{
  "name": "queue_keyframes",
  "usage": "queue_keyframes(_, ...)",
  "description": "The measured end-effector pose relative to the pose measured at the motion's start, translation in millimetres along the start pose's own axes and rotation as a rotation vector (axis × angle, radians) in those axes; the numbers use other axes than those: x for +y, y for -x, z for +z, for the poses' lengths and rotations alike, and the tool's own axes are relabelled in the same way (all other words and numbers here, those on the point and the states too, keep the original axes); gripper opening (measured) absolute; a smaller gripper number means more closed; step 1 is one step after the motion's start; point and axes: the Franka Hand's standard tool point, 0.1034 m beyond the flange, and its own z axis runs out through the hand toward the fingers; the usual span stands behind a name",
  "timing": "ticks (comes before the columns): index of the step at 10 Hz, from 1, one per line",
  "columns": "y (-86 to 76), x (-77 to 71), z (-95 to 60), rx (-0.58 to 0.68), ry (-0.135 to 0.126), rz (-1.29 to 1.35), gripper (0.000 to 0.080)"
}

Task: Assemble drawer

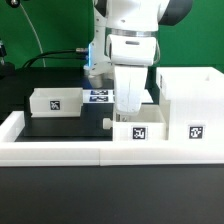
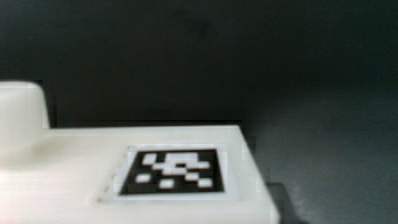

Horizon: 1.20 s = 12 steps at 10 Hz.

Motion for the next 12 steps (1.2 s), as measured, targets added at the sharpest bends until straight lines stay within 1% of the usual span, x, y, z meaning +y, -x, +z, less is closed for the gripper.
queue_keyframes(2,0.4,-0.1,0.1,0.000,0.000,0.001,0.0044)
queue_keyframes(3,-2.6,0.3,0.5,0.001,0.003,-0.006,0.0044)
queue_keyframes(7,-2.5,0.9,2.3,-0.010,-0.006,0.001,0.0044)
queue_keyframes(12,0.0,-1.7,4.8,-0.010,-0.010,0.005,0.0044)
